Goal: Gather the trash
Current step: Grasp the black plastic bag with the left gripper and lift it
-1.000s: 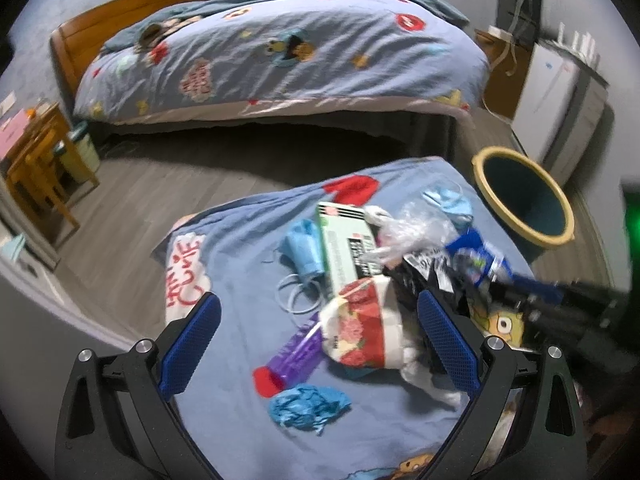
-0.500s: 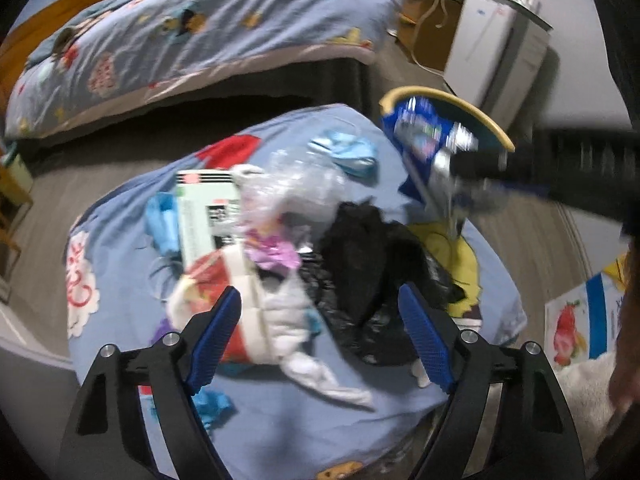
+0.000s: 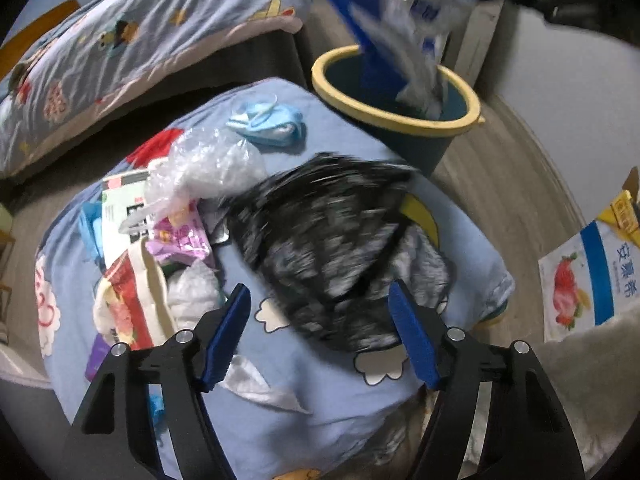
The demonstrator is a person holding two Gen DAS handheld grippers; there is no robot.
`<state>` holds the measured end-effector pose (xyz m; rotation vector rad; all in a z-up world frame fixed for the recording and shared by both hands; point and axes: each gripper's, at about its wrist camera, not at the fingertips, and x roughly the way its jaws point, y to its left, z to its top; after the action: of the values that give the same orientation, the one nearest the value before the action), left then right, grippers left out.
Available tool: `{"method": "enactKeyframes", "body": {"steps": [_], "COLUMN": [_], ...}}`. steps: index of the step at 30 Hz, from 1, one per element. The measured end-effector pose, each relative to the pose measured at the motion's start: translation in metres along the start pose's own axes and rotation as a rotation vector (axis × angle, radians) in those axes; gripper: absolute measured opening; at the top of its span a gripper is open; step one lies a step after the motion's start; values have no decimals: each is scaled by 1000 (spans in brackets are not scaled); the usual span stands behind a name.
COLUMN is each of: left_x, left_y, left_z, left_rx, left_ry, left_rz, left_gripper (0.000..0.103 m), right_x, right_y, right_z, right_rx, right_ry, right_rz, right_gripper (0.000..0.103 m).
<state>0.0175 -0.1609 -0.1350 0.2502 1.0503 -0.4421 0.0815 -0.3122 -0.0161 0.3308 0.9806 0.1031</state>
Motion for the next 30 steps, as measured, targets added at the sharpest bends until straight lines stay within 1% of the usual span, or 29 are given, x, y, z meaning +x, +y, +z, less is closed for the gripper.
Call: {"method": "enactKeyframes", "body": {"steps": [2, 5, 7, 10, 12, 13, 14, 15, 16, 17, 18, 20, 22, 27, 30], "left_x": [-2, -4, 3, 19, 34, 43, 51, 55, 58, 58, 57, 50, 42, 11, -8], "left_y": [1, -4, -5, -6, -3, 0, 2, 3, 4, 3, 2, -1, 0, 12, 22], "left_z": [1, 6, 10, 20, 24, 26, 26, 26, 27, 29, 30, 34, 38, 60, 77], "left_rx": [-40, 0, -1, -28, -76, -106, -127, -143, -159, -160, -146, -112, -105, -112, -124], "left_ry": [-4, -36, -29, -6, 21, 39, 58, 72, 81, 74, 69, 46, 17, -61, -107], "left_rz": [-47, -19, -25, -39, -51, -59, -78, -98, -118, -129, -127, -106, -88, -49, -44], "left_gripper": [70, 70, 70, 70, 70, 60, 42, 34, 29, 19, 15, 10, 8, 8, 8], "right_x": [-1, 2, 2, -2, -1, -1, -1, -1, -2, -2, -3, -4, -6, -12, -16], "right_y": [-3, -12, -19, -26, -27, -27, -29, -29, -28, -30, -30, -30, -30, -35, -42], "right_z": [4, 8, 12, 17, 16, 16, 16, 17, 16, 17, 16, 17, 17, 21, 26], "right_rx": [-14, 17, 48, 65, 66, 67, 69, 70, 68, 68, 67, 63, 60, 64, 73], "right_ry": [-18, -21, -22, -42, -43, -43, -40, -40, -43, -47, -51, -61, -74, -103, -127], "right_rz": [-5, 14, 31, 41, 43, 43, 44, 45, 42, 41, 40, 36, 30, 26, 16], "right_gripper": [22, 22, 22, 22, 22, 22, 22, 22, 22, 22, 22, 22, 22, 22, 22]}}
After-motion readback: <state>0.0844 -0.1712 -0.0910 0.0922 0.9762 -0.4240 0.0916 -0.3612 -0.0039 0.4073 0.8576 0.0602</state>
